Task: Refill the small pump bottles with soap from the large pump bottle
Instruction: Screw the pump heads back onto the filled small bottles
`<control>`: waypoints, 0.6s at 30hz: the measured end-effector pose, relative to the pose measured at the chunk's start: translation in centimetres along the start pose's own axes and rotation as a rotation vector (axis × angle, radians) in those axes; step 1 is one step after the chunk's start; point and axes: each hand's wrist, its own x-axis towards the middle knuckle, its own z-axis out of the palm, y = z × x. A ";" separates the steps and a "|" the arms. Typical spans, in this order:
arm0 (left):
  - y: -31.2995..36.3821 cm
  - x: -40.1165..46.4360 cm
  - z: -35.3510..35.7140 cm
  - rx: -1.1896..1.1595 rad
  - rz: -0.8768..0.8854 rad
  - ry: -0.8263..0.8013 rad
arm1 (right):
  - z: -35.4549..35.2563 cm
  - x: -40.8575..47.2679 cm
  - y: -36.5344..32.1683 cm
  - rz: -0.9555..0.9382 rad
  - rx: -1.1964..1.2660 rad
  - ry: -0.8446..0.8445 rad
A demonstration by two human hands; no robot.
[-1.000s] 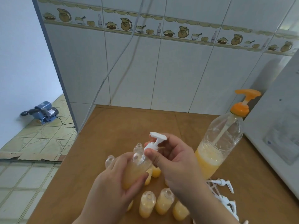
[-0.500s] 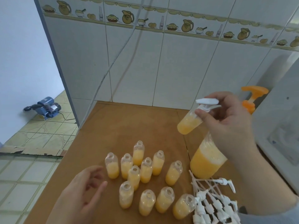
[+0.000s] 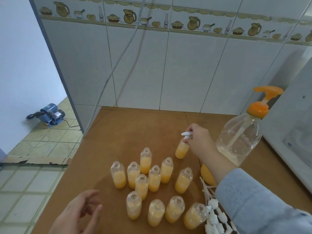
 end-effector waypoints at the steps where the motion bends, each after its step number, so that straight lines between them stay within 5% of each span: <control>1: -0.1 0.0 0.0 0.000 0.000 0.007 | 0.2 0.2 0.2 0.016 -0.017 -0.004; 10: 0.1 0.6 0.2 0.064 0.024 -0.046 | -0.8 -0.6 0.3 -0.049 -0.061 -0.025; 15: -0.4 1.5 -0.1 0.106 0.020 -0.118 | -6.7 -7.7 0.0 -0.275 0.136 -0.031; 18: -0.9 1.6 0.3 0.110 -0.023 -0.208 | -8.6 -12.1 2.5 -0.197 0.206 -0.018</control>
